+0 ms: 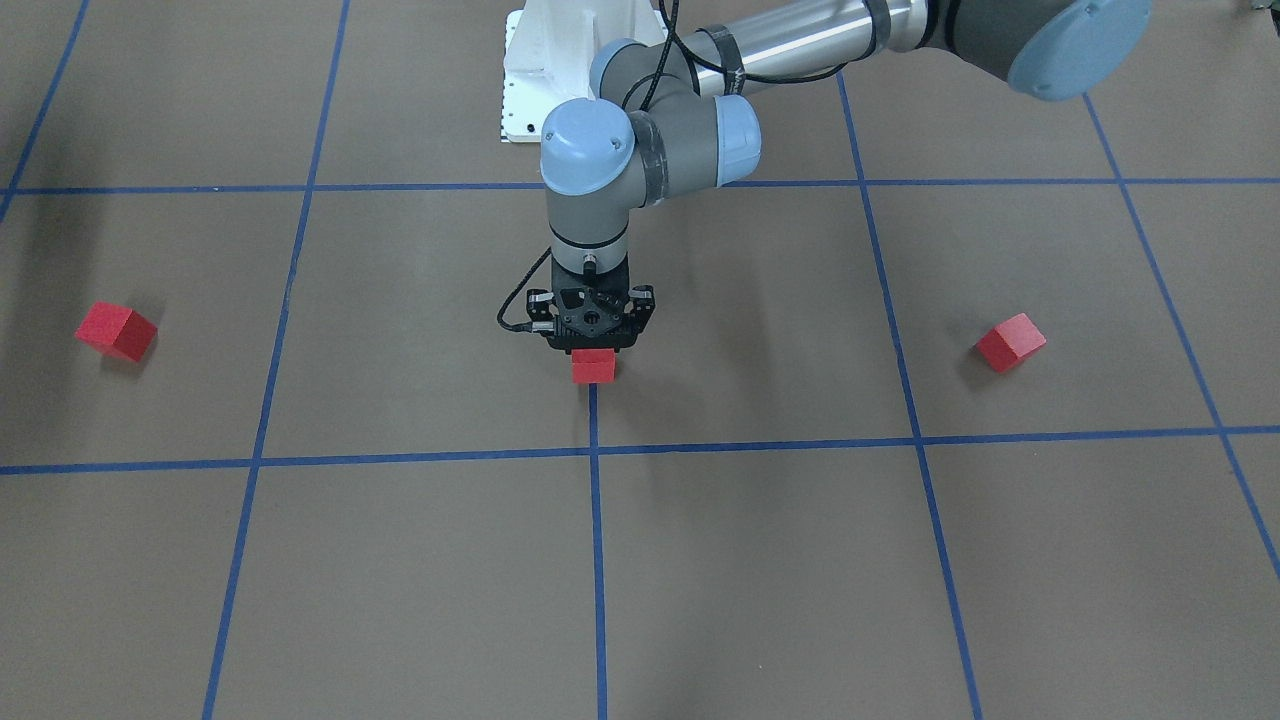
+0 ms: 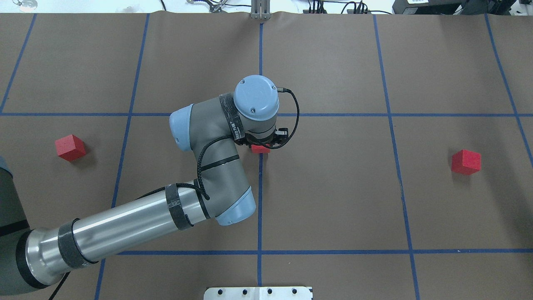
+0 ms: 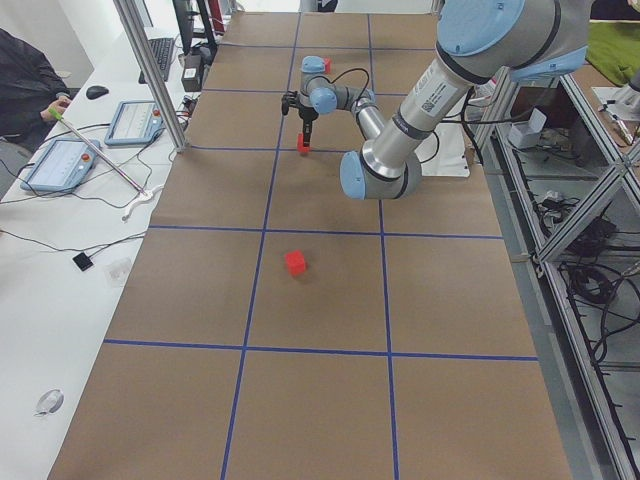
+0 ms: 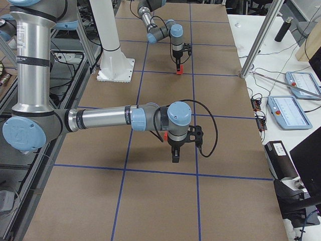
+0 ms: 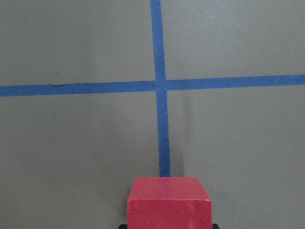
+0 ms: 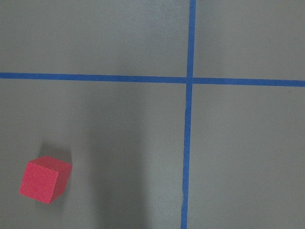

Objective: Form red blocks into L shape at center
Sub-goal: 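Release the cube at center and raise the left arm away, then lower the right gripper onto the red cube on its side, then close the right gripper on the red cube and lift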

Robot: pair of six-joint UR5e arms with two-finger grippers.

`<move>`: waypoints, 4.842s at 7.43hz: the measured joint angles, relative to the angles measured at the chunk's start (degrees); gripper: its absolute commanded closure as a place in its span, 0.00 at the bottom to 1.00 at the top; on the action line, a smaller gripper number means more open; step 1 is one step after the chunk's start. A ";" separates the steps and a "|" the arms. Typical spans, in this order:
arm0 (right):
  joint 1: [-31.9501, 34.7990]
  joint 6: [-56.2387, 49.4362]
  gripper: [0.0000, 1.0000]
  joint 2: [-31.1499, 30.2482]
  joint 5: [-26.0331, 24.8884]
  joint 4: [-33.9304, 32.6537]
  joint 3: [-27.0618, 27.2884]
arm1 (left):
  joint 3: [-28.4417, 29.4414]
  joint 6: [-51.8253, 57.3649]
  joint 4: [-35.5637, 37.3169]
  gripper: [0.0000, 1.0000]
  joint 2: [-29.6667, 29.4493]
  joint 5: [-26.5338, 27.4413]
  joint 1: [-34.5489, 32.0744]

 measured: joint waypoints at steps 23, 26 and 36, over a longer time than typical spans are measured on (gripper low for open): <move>-28.20 41.26 0.00 3.80 -4.76 26.26 -6.85 | -12.48 12.49 15.22 0.00 4.71 -19.51 -29.76; -30.07 41.80 0.00 3.75 -4.87 26.01 -7.20 | -12.48 12.49 15.22 0.00 4.76 -19.52 -29.79; -31.65 43.99 0.23 4.17 -5.21 25.72 -9.36 | -13.54 12.29 15.28 0.00 4.82 -19.49 -29.83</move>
